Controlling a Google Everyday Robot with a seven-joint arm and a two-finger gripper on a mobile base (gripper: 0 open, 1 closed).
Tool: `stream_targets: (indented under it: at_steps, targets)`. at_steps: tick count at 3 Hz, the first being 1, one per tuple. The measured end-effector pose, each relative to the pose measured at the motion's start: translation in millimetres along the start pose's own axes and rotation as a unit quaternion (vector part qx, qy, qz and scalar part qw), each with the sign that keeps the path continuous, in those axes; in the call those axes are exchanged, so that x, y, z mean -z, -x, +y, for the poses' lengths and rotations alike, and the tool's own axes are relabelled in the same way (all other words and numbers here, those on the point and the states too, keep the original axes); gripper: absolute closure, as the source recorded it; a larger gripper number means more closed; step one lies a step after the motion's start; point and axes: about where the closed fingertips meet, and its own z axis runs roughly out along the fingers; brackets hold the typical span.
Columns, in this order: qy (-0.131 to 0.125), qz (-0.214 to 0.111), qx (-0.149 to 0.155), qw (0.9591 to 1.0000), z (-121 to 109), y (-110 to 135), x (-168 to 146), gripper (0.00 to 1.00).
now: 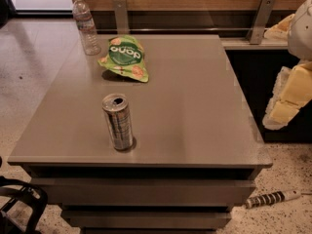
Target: Move redbull can near green rice chip bag
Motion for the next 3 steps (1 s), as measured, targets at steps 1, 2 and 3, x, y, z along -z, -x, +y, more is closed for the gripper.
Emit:
stream_targets:
  at_steps: [1,2,3]
  targets:
    - [0.019,-0.067,0.013,0.9975,12,15,-16,0.00]
    - [0.035,-0.162,0.025,0.9859,32,48,-33,0.00]
    - [0.049,-0.243,0.023,0.9684,50,77,-52,0.00]
